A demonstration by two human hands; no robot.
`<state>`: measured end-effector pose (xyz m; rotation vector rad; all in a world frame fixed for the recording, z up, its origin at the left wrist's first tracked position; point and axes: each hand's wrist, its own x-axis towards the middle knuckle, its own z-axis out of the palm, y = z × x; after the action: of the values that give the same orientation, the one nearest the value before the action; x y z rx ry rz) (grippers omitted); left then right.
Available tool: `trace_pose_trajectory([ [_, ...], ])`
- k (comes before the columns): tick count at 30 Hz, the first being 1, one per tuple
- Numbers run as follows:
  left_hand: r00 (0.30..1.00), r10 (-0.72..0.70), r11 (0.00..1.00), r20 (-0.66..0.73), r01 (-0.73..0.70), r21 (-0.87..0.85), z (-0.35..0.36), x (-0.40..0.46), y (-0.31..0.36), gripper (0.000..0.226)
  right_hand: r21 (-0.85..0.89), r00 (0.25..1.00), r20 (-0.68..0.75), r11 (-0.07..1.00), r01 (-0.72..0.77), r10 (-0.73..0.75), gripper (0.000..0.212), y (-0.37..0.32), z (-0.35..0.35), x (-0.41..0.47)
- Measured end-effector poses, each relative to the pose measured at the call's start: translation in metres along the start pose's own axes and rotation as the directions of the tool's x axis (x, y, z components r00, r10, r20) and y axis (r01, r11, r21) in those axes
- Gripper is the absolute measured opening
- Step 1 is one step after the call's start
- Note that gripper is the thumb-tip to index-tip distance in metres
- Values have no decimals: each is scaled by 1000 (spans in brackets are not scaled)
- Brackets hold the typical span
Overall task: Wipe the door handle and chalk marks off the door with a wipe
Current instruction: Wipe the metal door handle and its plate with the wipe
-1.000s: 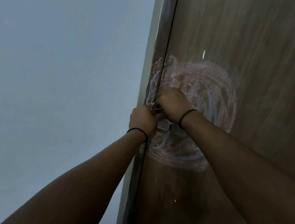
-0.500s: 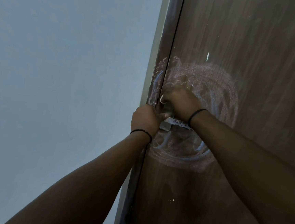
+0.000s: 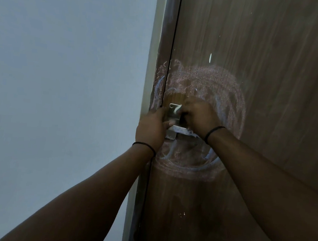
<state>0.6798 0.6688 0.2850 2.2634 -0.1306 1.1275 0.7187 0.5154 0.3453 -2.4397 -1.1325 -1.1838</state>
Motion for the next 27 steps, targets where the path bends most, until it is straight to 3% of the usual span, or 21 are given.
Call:
trace_pose_trajectory([
  [2, 995, 96, 995, 22, -97, 36, 0, 1, 0, 45, 68, 985, -116, 990, -122, 130, 18, -4, -1, 5],
  [6, 965, 221, 946, 139, -247, 208, -1, 4, -4, 49, 22, 990, 140, 1000, -4, 1, 15, -8, 0, -1],
  [10, 951, 197, 957, 237, -239, 166, -4, 4, -10, 48, 223, 964, 68, 937, -267, 259, 16, 4, 0, -9],
  [13, 951, 220, 958, 218, -253, 135, -7, 2, -13, 48, 158, 979, -6, 967, -202, 206, 20, -2, 0, -3],
  [15, 959, 224, 959, 175, -249, 136, -7, 1, -11, 48, 131, 985, 37, 976, -171, 168, 18, -3, 1, -4],
  [18, 960, 242, 947, 142, -265, 179, -6, 4, 1, 48, 218, 951, 142, 929, -300, 274, 13, 1, 2, -7],
  [23, 962, 234, 916, 142, -267, 299, -3, 16, 13, 53, 391, 866, -147, 833, -392, 477, 13, -8, 0, 3],
  [25, 960, 231, 904, 161, -273, 329, -3, 17, 11, 56, 338, 882, -90, 847, -410, 463, 12, -10, 5, 0],
  [27, 958, 220, 903, 184, -272, 332, -5, 17, 11, 59, 244, 874, 95, 840, -484, 476, 16, -5, 10, -1],
])
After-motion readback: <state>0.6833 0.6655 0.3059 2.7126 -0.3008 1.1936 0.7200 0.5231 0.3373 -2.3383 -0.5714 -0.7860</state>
